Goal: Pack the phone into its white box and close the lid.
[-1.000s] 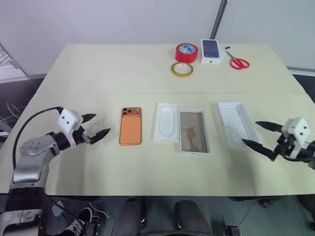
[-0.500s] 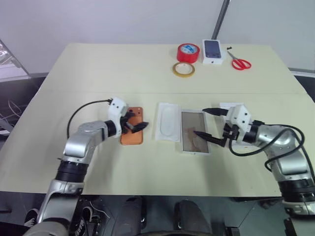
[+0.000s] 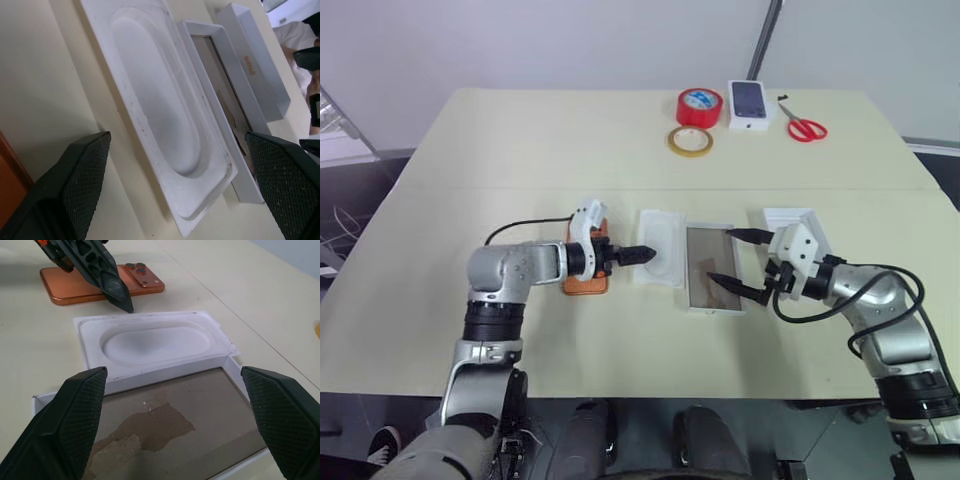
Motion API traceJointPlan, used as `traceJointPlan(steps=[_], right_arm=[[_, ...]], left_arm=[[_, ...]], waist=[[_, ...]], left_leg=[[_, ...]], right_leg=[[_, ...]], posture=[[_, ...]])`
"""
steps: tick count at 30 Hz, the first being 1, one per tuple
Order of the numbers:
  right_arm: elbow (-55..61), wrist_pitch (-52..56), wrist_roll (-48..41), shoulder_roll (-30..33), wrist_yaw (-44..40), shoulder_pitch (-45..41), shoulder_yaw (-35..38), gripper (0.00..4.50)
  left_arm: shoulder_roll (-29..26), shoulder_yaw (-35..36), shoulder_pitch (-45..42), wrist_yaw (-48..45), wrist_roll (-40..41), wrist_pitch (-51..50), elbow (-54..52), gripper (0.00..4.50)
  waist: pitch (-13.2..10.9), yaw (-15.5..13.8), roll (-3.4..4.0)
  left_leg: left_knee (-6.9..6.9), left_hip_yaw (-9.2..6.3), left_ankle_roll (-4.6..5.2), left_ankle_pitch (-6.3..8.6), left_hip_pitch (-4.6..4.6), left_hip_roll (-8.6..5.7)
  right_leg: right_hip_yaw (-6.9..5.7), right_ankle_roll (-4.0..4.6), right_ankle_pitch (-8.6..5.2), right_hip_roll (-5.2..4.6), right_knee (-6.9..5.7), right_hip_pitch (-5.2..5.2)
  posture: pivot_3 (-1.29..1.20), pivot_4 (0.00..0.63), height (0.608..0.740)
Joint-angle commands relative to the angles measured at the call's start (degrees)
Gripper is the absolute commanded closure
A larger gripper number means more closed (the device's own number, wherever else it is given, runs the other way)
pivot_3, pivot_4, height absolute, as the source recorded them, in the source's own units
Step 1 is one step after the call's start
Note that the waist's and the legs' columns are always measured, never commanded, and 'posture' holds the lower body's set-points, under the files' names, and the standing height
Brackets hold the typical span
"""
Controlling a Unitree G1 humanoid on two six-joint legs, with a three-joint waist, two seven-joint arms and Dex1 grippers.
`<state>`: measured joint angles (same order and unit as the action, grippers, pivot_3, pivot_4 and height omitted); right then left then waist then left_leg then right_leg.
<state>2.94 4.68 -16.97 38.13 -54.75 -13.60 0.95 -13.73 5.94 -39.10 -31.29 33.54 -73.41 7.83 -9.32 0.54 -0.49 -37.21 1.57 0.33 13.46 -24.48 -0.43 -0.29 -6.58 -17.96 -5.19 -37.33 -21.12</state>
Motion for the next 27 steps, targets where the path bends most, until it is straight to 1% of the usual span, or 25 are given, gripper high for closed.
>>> traceJointPlan(steps=[1, 6, 8, 10, 11, 13, 18, 23, 27], right_arm=[[1.66, -1.22, -0.03, -0.30, 0.78, -0.17, 1.16, 0.03], [1.21, -1.67, 0.23, 0.20, 0.94, -0.16, 1.97, 0.03], [1.38, -1.69, 0.28, 0.21, 0.98, -0.04, 1.99, 0.03], [1.63, -1.67, 0.26, 0.21, 1.16, 0.12, 2.09, 0.00], [1.79, -1.63, 0.25, 0.22, 1.27, 0.20, 2.11, 0.00], [1.94, -1.60, 0.23, 0.24, 1.39, 0.29, 2.12, 0.00], [2.01, -1.67, 0.17, 0.25, 1.45, 0.25, 2.09, 0.00], [1.88, -1.70, -0.15, 0.41, 1.41, 0.17, 2.42, 0.00], [3.95, 0.32, -2.95, 1.17, -0.61, 1.54, 3.09, 0.00]], left_arm=[[0.42, -3.20, -1.52, 1.05, -1.09, -1.72, 1.52, 0.00], [4.54, -0.78, -1.81, 3.07, 0.67, -3.93, 3.42, 0.00], [4.81, -2.33, -1.51, 3.03, -0.15, -3.38, 3.02, 0.00], [4.87, -2.42, -1.40, 3.32, -0.49, -3.74, 3.36, 0.50], [5.04, -1.90, -1.45, 3.74, -0.53, -3.87, 3.71, 0.78], [5.27, -1.24, -1.55, 4.17, -0.43, -3.88, 4.08, 1.72], [5.40, -0.96, -1.38, 4.93, -0.48, -3.66, 4.40, 4.45], [6.21, 2.85, -2.59, 7.62, 0.60, -5.23, 3.03, 4.45], [6.25, 6.07, -3.56, 9.02, 2.39, -8.20, 0.70, 4.45]], waist=[[0.00, -0.05, 0.00], [0.01, -0.73, 0.01], [0.01, -1.31, 0.01], [0.02, -1.38, 0.00], [0.02, -1.33, 0.00], [0.02, -1.29, 0.00], [0.02, -1.27, 0.00], [0.01, -1.19, -0.01], [0.00, -1.25, -0.02]], left_leg=[[0.00, 0.00, -0.01, 0.00, 0.00, 0.00], [-0.02, 0.00, -0.02, -0.01, 0.05, -0.02], [-0.03, 0.00, -0.02, -0.01, 0.06, -0.02], [-0.03, -0.01, -0.03, -0.01, 0.06, -0.03], [-0.04, -0.01, -0.03, -0.01, 0.07, -0.03], [-0.04, -0.01, -0.04, -0.01, 0.06, -0.03], [-0.02, -0.02, -0.05, -0.02, 0.06, -0.03], [-0.01, -0.03, -0.05, -0.02, 0.09, -0.02], [0.00, -0.03, -0.06, -0.03, 0.06, -0.02]], right_leg=[[0.00, 0.00, 0.00, 0.00, 0.00, 0.00], [0.00, 0.00, 0.00, -0.02, 0.03, 0.08], [0.00, 0.00, 0.00, -0.03, 0.02, 0.09], [0.00, 0.00, 0.00, -0.04, 0.03, 0.12], [0.01, 0.00, 0.00, -0.05, 0.04, 0.13], [0.01, 0.00, 0.00, -0.05, 0.04, 0.12], [0.01, 0.00, 0.00, -0.05, 0.03, 0.10], [0.01, 0.00, 0.00, -0.12, 0.03, 0.12], [0.01, 0.00, 0.00, -0.12, 0.03, 0.08]], posture=[[0.00, 0.150, 0.728], [0.00, 0.150, 0.728], [0.00, 0.150, 0.728], [0.00, 0.150, 0.728], [0.00, 0.150, 0.728], [0.00, 0.150, 0.728], [0.00, 0.150, 0.728], [0.00, 0.150, 0.728], [0.00, 0.150, 0.728]])
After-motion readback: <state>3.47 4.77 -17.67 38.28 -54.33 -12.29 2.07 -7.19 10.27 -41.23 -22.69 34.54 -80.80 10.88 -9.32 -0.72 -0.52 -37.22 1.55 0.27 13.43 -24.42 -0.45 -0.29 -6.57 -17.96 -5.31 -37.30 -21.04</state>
